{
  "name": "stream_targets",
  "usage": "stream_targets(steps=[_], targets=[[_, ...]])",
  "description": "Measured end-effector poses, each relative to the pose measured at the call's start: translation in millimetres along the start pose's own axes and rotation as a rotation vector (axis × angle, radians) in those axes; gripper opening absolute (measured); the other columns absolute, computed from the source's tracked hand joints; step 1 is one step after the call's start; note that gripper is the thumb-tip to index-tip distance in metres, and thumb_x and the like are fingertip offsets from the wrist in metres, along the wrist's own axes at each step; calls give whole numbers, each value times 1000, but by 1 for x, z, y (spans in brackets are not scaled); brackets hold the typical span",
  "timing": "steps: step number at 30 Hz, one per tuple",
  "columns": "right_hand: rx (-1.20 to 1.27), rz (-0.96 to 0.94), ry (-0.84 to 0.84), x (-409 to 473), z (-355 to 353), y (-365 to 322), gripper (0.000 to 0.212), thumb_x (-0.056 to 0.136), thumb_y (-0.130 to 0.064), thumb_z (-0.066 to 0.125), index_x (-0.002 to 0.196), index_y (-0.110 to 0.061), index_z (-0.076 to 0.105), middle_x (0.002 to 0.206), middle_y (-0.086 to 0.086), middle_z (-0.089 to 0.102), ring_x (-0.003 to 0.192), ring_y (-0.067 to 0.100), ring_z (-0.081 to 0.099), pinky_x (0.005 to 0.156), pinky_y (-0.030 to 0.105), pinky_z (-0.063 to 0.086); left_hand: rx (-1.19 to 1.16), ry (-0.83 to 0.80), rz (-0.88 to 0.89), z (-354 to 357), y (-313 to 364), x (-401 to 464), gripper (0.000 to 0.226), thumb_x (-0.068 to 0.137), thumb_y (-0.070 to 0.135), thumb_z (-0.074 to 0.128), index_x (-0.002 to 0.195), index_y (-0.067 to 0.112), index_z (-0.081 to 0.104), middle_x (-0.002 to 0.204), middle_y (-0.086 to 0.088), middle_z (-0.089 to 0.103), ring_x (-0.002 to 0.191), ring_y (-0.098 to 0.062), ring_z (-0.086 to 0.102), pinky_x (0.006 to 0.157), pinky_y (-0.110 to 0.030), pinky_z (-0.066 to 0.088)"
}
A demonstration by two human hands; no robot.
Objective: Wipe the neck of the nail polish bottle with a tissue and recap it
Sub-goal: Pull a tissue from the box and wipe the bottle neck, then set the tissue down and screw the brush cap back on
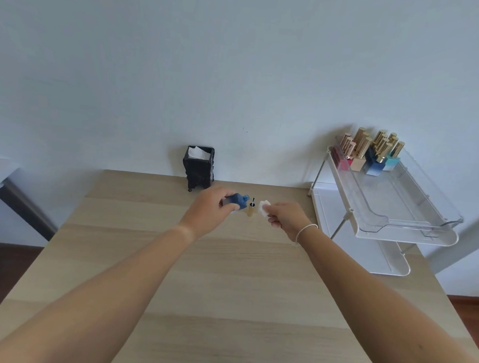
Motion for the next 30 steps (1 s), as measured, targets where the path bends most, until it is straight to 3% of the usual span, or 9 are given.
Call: stream_targets(steps=[4,10,16,19,25,30], targets=[[-126,34,2,8,4,40,25,87,-15,59,101,4,65,67,2,55,56,12,45,56,20,41,-31,-1,-68,3,-15,-6,23,83,14,63,105,10,66,99,-8,63,90,-24,60,84,-36,48],[-236,106,-53,8,20,87,23,90,-12,51,101,1,66,64,1,54,54,11,47,54,19,41,-49,-29,-154,18,-40,-20,23,82,12,64,105,11,65,99,-6,65,88,-22,62,75,-24,45],[-221,111,-42,6,27,110,2,81,-7,63,80,-8,65,61,0,58,52,10,50,49,16,42,-45,-48,-190,33,-60,-26,24,81,13,65,105,9,65,97,-3,61,89,-22,61,76,-26,47],[-257,110,-28,12,28,117,16,76,-8,64,65,-15,55,60,1,56,53,13,50,53,21,42,-53,-62,-211,40,-68,-27,22,81,13,65,103,10,66,93,0,59,88,-23,61,78,-30,48],[-350,130,-64,28,22,128,12,75,-13,59,65,-17,59,59,1,58,56,13,50,66,28,42,-60,-70,-260,49,-87,-17,24,81,15,65,105,11,65,95,0,60,90,-21,60,80,-30,48],[-311,88,41,50,8,114,22,76,-7,48,63,-18,61,74,7,63,69,22,52,72,31,45,-78,-71,-280,55,-96,-4,24,81,15,64,105,11,65,99,-4,62,91,-20,60,82,-32,48]])
Point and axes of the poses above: each hand's wrist, its own x-axis towards the middle knuckle, its own z-axis out of the palm, y = z × x, the point moved 5 cm from there along x, towards the middle knuckle
